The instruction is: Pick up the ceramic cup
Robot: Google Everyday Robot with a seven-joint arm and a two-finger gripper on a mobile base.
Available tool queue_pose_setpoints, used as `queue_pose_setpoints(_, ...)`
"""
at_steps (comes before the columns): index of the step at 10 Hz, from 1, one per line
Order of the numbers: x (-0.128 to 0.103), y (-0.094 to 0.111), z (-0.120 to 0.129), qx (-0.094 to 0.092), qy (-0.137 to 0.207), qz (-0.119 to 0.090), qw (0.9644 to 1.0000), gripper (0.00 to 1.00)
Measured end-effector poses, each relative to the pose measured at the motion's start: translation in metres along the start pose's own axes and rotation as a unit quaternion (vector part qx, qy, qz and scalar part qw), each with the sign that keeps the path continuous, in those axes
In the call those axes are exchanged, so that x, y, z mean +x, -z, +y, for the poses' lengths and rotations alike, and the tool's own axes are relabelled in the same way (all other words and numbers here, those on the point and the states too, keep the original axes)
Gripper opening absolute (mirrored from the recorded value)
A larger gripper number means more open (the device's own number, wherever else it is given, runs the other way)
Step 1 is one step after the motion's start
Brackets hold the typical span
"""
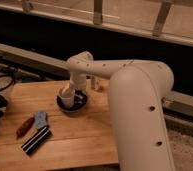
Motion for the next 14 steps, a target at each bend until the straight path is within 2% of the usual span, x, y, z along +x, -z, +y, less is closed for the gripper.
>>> queue_pose_setpoints(2,0.005,-0.003,-0.001,0.000,-0.004,-0.006,1.0000,0.65)
queue_pose_setpoints(3,0.007,-0.004,0.001,-0.001,-0.002,-0.007,1.0000,0.59)
queue_pose_setpoints(5,0.009,-0.006,0.000,0.001,-0.003,-0.004,1.0000,0.57)
queue_pose_setpoints(6,0.010,-0.007,-0.002,0.001,-0.004,-0.005,1.0000,0.51)
queue_pose_setpoints(8,0.008,-0.002,0.001,-0.003,0.005,-0.010,0.9999,0.32)
queue_pose_setpoints(10,0.007,0.020,0.010,-0.004,0.016,-0.015,0.9998,0.10)
queue_pose_setpoints(11,0.007,0.025,0.013,-0.006,0.021,-0.018,0.9996,0.05)
queue_pose_setpoints(14,0.008,0.030,0.016,-0.011,0.033,-0.022,0.9992,0.04)
